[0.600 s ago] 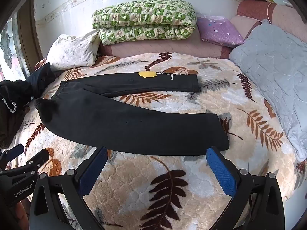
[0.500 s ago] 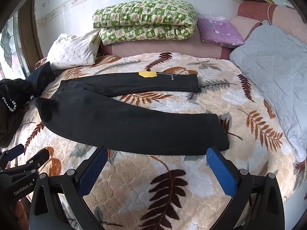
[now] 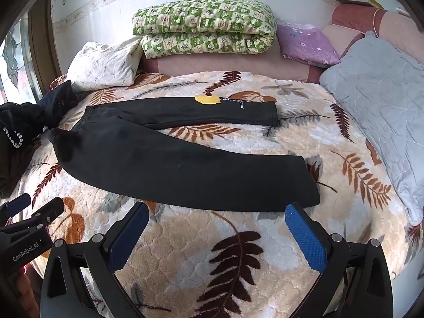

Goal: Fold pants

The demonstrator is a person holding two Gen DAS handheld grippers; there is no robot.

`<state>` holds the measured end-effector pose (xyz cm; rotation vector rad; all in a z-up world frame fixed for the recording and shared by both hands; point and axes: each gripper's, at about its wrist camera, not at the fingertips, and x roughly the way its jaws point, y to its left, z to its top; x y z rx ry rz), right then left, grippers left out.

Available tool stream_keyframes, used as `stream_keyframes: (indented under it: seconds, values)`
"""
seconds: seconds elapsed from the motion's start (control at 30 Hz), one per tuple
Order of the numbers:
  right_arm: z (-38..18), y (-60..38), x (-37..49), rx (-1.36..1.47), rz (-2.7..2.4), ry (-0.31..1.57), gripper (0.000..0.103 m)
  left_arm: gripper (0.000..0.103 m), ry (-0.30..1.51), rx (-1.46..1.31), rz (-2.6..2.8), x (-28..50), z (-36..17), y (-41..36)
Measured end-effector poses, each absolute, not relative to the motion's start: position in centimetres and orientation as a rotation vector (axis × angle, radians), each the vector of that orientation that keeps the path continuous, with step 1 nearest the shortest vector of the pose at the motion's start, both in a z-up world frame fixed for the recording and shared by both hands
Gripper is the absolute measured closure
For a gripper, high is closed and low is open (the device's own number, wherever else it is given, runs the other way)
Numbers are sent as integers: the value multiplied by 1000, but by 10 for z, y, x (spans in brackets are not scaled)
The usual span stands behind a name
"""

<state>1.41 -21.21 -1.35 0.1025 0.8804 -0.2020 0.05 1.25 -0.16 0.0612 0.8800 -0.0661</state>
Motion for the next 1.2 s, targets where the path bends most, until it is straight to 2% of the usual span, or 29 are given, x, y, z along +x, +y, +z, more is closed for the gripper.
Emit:
stream_keyframes:
  seconds: [1.2]
  values:
    - [-22,-202,10,80,-207,867,0,13,874,58,-42,1,0,18]
